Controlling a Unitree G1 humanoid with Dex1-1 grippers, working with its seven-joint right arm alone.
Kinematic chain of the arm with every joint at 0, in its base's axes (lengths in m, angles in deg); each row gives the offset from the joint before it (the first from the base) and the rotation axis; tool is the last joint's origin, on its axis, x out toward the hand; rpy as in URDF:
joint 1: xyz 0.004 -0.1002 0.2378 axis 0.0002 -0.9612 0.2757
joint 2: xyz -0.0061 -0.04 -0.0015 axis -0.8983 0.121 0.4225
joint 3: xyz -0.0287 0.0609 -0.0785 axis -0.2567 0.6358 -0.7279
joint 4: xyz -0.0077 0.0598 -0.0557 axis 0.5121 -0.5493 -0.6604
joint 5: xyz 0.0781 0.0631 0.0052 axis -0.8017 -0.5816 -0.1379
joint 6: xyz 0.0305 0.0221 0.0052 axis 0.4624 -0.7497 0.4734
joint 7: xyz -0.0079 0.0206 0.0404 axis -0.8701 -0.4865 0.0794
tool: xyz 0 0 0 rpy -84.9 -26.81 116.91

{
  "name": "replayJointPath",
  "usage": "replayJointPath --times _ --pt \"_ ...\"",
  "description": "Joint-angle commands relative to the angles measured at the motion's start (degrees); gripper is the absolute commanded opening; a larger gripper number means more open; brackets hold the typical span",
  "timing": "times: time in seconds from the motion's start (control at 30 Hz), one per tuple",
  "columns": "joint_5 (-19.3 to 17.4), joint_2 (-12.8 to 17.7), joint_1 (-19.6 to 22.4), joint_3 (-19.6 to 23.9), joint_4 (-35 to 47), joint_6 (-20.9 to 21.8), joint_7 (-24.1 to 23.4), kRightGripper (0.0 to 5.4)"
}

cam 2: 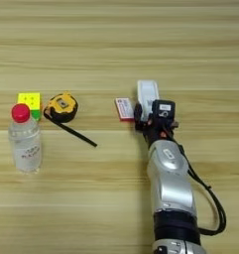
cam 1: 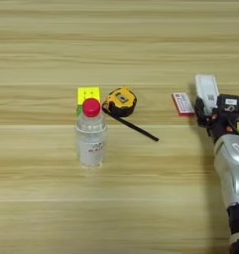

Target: Move the objects on the table

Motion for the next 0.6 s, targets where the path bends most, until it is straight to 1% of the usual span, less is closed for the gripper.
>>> replayJointPath --times 0.03,0.2,0.6 --pt "-0.5 2.5 2.7 1.2 -1.1 2.7 -0.2 2.89" --pt "-1.1 3.4 2.9 2.8 -5.2 4.0 -0.2 2.89" --pt "-1.3 4.4 4.0 2.9 -11.7 7.1 -0.5 2.89"
